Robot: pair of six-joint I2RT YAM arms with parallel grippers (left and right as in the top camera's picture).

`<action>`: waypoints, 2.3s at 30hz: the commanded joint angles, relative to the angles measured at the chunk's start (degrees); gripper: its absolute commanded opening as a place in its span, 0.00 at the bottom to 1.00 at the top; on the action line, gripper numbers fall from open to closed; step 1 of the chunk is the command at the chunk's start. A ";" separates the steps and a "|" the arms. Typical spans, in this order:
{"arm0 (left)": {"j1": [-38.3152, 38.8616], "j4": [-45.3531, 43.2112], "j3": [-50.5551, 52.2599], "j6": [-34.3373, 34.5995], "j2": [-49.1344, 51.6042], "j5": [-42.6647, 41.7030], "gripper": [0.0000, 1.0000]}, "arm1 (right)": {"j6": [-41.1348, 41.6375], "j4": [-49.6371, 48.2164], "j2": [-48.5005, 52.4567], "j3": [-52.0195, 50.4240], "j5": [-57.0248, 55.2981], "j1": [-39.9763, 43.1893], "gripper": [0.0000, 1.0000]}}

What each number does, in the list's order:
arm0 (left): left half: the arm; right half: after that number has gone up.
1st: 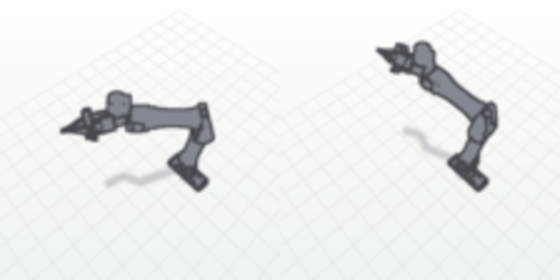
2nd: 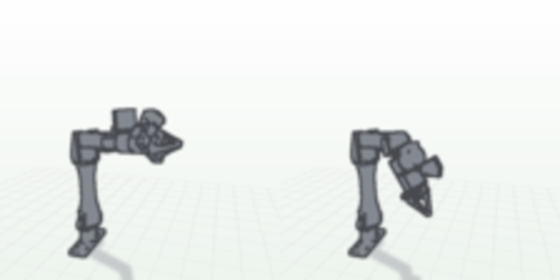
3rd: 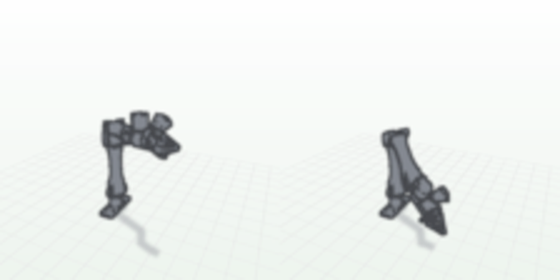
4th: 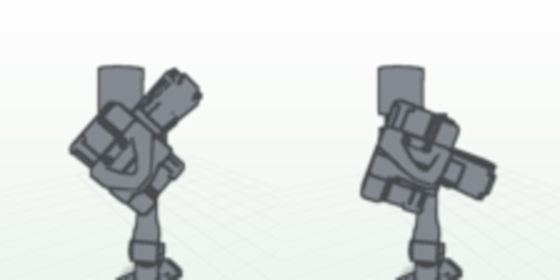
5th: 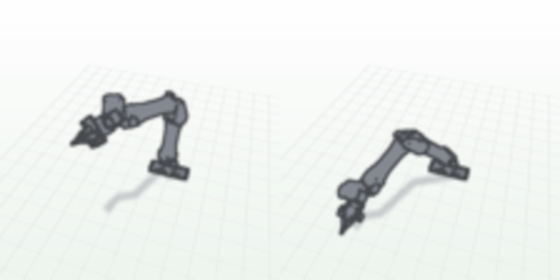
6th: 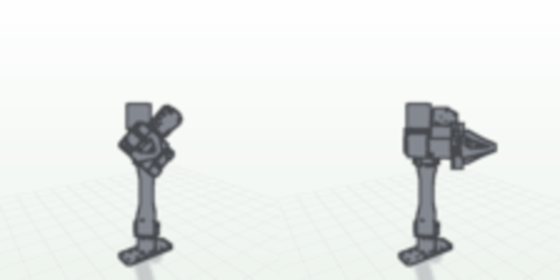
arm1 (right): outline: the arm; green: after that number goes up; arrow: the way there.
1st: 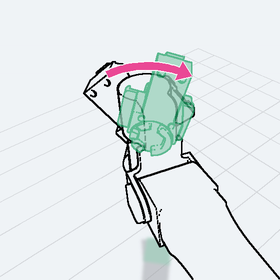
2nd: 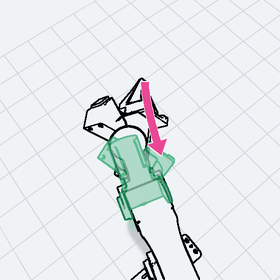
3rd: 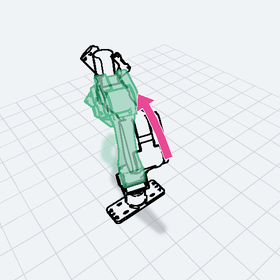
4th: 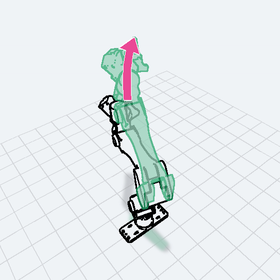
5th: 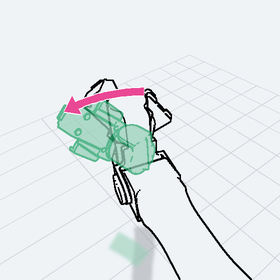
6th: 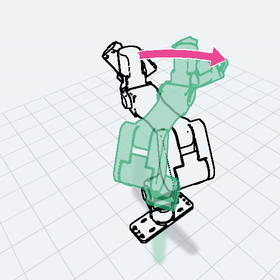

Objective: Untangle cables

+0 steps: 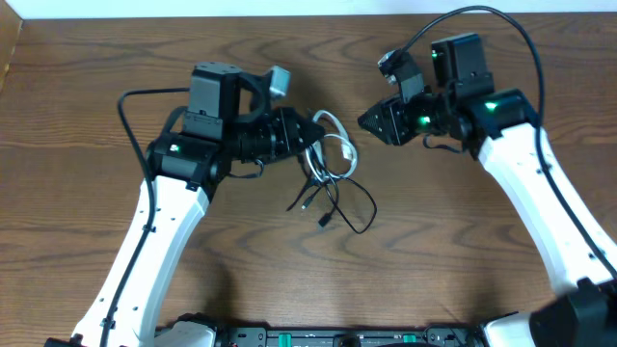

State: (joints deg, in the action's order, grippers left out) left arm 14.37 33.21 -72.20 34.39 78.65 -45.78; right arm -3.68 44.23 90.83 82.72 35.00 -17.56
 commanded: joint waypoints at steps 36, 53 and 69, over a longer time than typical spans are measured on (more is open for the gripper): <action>-10.82 -0.72 -0.87 12.68 1.22 -22.60 0.08 | -25.75 -3.21 5.22 -0.02 12.13 -14.36 0.58; -10.84 -1.53 -0.87 12.68 1.22 -22.58 0.08 | -30.29 -1.11 4.33 0.00 19.71 -14.08 0.55; -10.84 -9.16 -0.87 13.97 1.25 -21.92 0.08 | -31.32 -2.84 4.02 0.00 27.39 -13.92 0.58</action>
State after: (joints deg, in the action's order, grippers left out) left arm 3.75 24.97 -72.20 47.68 79.83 -67.18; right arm -33.93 42.11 95.85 82.72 58.02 -31.73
